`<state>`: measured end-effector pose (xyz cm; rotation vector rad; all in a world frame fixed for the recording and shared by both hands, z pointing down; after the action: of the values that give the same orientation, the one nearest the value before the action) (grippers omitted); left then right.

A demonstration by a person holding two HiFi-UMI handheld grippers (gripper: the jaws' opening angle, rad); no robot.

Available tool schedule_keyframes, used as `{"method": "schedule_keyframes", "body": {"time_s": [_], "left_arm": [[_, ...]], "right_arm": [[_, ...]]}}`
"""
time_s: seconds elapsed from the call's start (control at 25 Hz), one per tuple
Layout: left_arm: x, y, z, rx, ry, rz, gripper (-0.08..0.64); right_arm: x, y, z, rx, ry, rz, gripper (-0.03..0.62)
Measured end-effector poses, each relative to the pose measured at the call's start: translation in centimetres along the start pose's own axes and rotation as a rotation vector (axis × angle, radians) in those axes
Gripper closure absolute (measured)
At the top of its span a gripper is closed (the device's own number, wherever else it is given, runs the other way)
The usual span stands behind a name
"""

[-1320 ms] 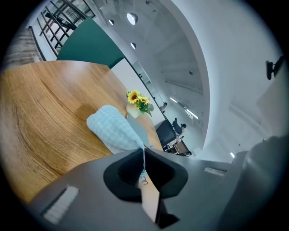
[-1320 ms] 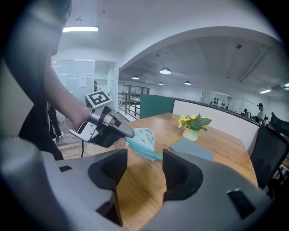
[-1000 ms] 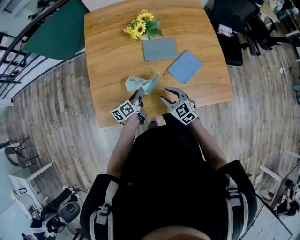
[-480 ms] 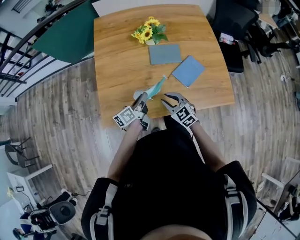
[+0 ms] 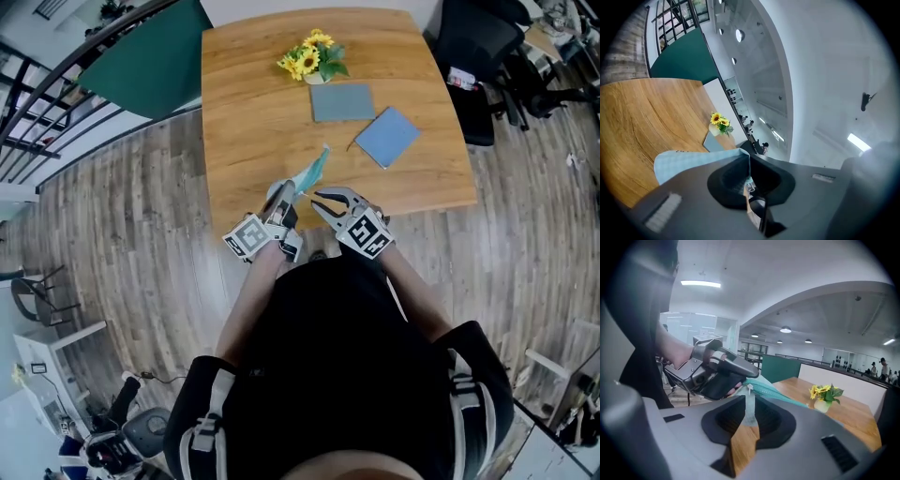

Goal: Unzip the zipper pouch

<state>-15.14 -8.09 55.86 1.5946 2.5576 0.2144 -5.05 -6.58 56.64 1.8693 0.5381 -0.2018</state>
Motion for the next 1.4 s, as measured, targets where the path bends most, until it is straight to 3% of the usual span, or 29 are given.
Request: {"method": "schedule_keyframes", "body": {"time_s": [0.28, 0.44, 0.68, 0.8, 1.0, 1.12, 1.24, 1.4], "left_arm": [[1.2, 0.9, 0.6, 0.013, 0.013, -0.003, 0.552], [1.5, 1.2, 1.2, 0.04, 0.041, -0.001, 0.551], [1.5, 1.7, 1.0, 0.034, 0.018, -0.005, 0.551], [1.3, 2.6, 0.9, 0.09, 0.036, 0.003, 0.551], [0.9, 3.4, 1.2, 0.11, 0.049, 0.01, 0.551], [0.7, 3.5, 1.3, 0.082, 0.045, 0.013, 0.55], [0.5, 4.0, 1.7, 0.104, 0.054, 0.006, 0.551], [0.5, 4.5, 1.7, 0.06, 0.043, -0.006, 0.551]], "right_arm": [[-0.6, -1.9, -1.3, 0.063, -0.024, -0.012, 0.529], [0.1, -2.5, -1.0, 0.071, 0.027, -0.01, 0.583], [0.7, -2.3, -1.2, 0.067, 0.064, -0.021, 0.584], [1.4, -1.9, -1.3, 0.071, 0.078, -0.035, 0.585], [2.5, -1.7, -1.0, 0.059, 0.109, -0.038, 0.586], [3.1, -1.9, -0.4, 0.053, 0.137, -0.037, 0.586], [3.6, -1.8, -0.1, 0.037, 0.157, -0.04, 0.586], [4.2, -1.4, -0.3, 0.03, 0.166, -0.045, 0.586]]}}
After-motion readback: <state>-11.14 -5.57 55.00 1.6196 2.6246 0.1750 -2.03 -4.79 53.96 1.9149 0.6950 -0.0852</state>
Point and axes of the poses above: the fingertips, and each gripper's own axes: x backward along the fingers, z to its right, y out of its underside, the point moved 3 cm from there along x, backward along the fingers, and after that the axes turned 15 degrees about x, right-handed, at the moved point
